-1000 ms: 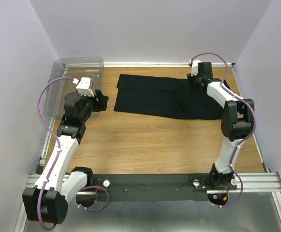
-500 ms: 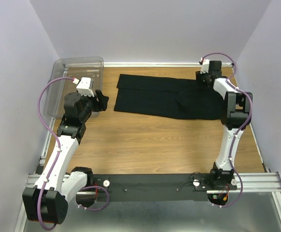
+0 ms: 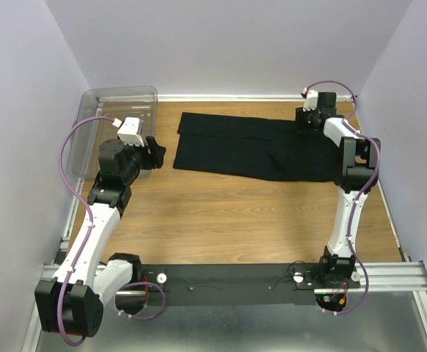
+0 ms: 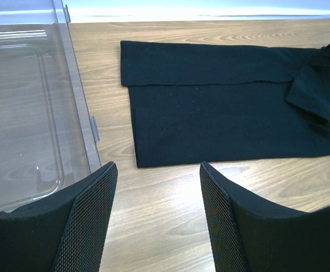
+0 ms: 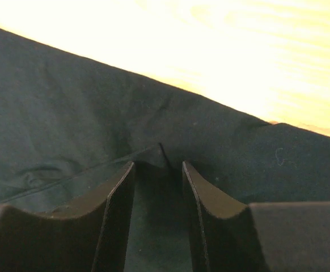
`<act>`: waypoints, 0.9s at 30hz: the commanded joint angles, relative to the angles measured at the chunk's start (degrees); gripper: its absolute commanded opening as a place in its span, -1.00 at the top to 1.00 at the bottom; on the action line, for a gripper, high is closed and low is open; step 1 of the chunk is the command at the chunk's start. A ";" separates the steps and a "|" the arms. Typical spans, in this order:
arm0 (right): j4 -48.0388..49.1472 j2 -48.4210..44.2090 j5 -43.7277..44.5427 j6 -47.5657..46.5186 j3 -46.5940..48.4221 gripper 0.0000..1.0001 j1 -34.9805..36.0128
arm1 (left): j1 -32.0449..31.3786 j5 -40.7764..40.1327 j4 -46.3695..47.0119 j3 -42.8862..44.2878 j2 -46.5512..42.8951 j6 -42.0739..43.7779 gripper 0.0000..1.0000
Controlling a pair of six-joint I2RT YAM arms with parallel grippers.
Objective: Fold and stack the t-shirts
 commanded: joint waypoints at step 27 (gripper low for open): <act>0.53 -2.29 2.10 0.61 1.79 0.95 -3.45 | 0.28 0.82 0.81 0.81 1.05 0.78 -0.36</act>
